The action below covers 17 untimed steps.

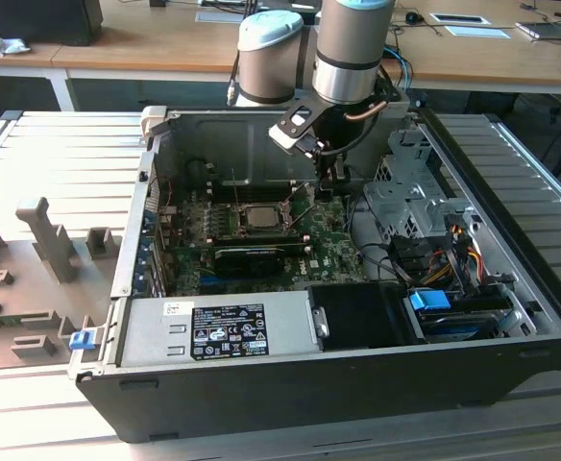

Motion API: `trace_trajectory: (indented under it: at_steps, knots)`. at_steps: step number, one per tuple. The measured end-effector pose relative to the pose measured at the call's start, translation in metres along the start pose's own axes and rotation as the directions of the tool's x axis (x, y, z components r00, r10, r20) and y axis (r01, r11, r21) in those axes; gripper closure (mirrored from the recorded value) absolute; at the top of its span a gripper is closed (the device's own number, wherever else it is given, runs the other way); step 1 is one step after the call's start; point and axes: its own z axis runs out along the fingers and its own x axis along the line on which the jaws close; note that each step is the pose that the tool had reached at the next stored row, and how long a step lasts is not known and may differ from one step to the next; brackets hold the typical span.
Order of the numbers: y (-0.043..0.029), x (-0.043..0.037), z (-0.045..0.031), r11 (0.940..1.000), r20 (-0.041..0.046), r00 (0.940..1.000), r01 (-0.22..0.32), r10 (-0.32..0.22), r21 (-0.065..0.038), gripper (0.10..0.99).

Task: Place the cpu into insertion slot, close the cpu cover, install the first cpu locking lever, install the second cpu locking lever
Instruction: 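Close the cpu cover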

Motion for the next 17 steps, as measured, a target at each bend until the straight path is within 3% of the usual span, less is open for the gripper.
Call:
trace_trajectory:
  at_steps: [17]
  knots:
    - [-0.0063,0.0002,-0.0002,1.0,0.0001,1.0,0.0,0.0,0.0,0.98]
